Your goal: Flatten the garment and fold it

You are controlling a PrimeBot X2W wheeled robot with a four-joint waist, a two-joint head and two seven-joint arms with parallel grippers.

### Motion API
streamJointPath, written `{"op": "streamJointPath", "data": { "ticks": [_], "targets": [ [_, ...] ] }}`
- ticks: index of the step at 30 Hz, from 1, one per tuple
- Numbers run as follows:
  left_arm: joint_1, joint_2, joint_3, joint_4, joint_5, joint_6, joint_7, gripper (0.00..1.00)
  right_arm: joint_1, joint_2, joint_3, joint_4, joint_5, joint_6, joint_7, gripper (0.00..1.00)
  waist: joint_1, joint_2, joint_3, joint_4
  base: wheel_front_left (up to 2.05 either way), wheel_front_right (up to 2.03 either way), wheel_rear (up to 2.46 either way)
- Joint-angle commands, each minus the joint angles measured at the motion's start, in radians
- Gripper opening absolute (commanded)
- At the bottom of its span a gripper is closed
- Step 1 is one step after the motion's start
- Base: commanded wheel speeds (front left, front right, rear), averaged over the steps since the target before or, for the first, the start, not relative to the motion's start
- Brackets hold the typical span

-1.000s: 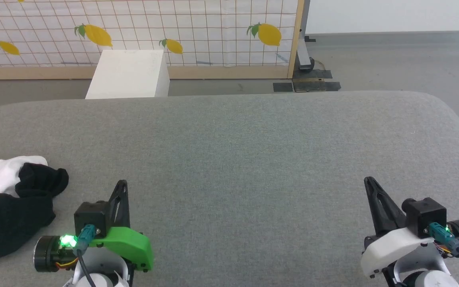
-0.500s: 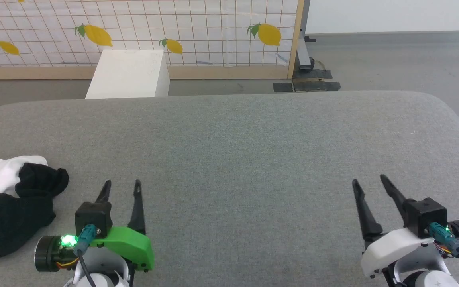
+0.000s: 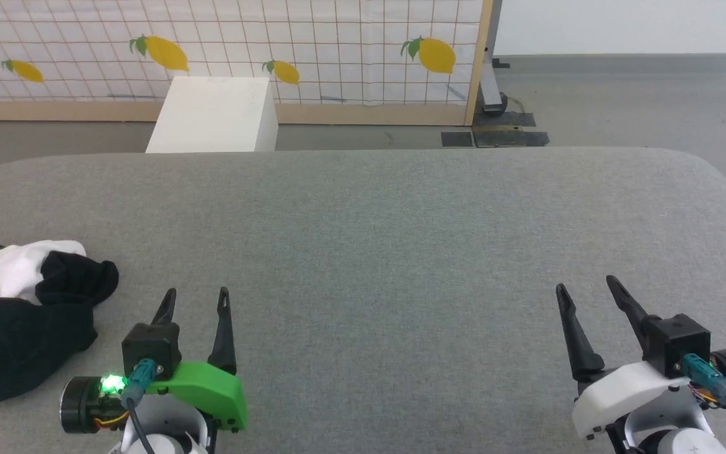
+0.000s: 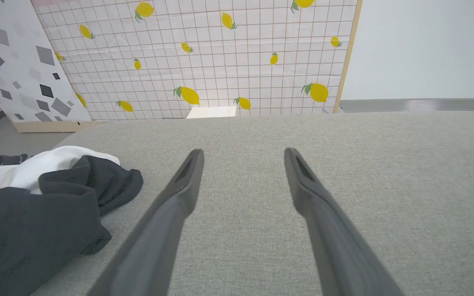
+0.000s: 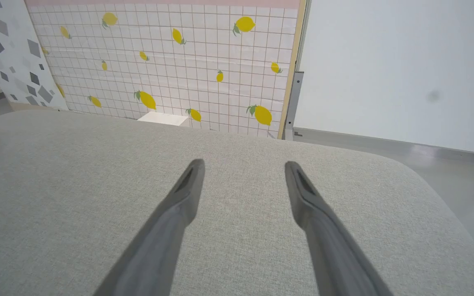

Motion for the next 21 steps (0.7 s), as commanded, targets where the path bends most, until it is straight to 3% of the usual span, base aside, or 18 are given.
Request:
{"op": "streamJointPath", "data": {
  "ticks": [1,21],
  "targets": [
    [-0.011,0.001,-0.004,0.007,-0.006,0.009,-0.01,1.0,-0.006,0.0,-0.001,0.005,0.007,0.0,-0.01,1.0,0.0,0.0013,0.0,0.009,0.0,0.0,0.0],
    [-0.011,0.014,-0.011,0.037,-0.034,0.047,-0.052,1.0,-0.013,0.001,0.001,0.024,0.031,0.0,-0.045,1.0,0.0,0.003,-0.005,0.148,0.0,0.0,0.0]
  ]
}}
